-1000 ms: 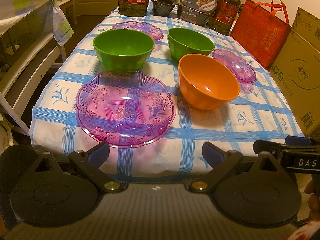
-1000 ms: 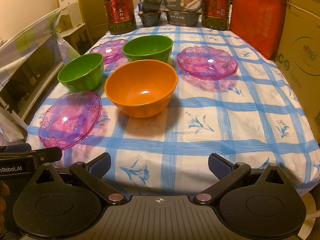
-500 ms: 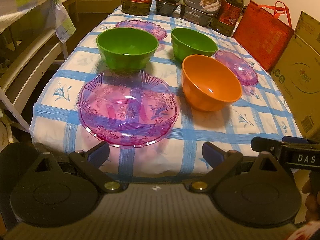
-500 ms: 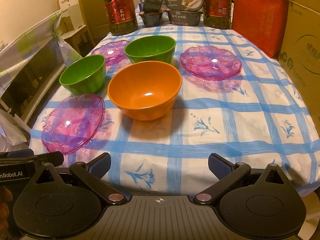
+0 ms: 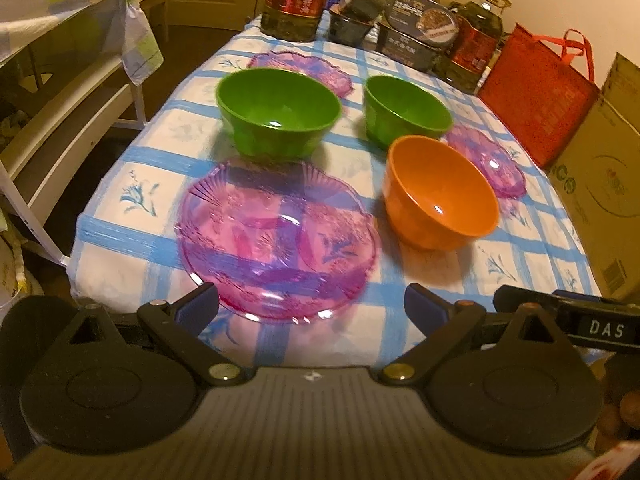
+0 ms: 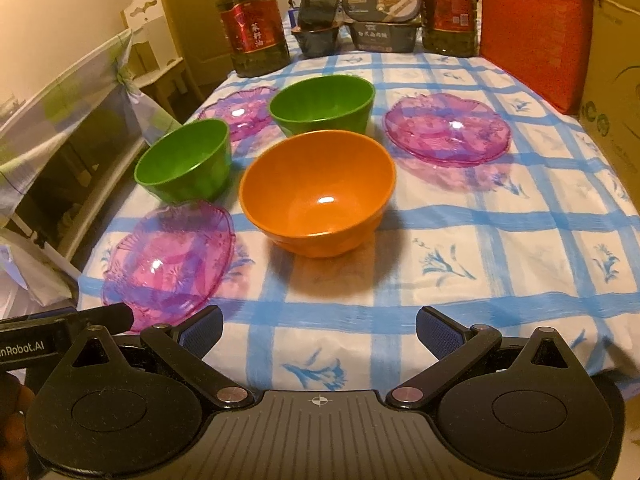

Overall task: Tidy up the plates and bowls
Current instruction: 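Move both tools to the nearest pink glass plate and grip its rim, then lift the pink plate with both tools and carry it onto another pink plate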

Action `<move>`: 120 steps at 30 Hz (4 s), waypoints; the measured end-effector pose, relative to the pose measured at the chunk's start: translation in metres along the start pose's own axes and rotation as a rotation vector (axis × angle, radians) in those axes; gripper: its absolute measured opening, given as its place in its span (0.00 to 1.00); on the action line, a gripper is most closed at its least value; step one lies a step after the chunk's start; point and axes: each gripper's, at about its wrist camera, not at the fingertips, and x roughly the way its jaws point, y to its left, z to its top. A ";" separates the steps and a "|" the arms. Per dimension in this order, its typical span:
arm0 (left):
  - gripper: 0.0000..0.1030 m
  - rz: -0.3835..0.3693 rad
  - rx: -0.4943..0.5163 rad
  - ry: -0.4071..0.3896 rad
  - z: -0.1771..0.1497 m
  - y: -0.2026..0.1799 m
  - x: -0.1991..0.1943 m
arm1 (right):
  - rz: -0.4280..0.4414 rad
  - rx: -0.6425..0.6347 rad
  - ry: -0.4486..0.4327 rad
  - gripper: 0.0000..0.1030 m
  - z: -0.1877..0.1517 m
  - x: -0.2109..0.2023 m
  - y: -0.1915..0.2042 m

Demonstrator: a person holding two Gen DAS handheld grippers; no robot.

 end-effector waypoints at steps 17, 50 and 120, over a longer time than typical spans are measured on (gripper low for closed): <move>0.85 0.060 -0.019 -0.001 0.031 0.074 0.032 | 0.193 -0.066 0.128 0.70 0.006 0.065 0.044; 0.17 0.023 0.029 0.030 0.044 0.090 0.064 | 0.172 -0.054 0.158 0.16 0.020 0.114 0.060; 0.17 -0.143 0.232 0.063 0.157 -0.246 0.232 | -0.082 0.010 -0.134 0.16 0.173 0.102 -0.258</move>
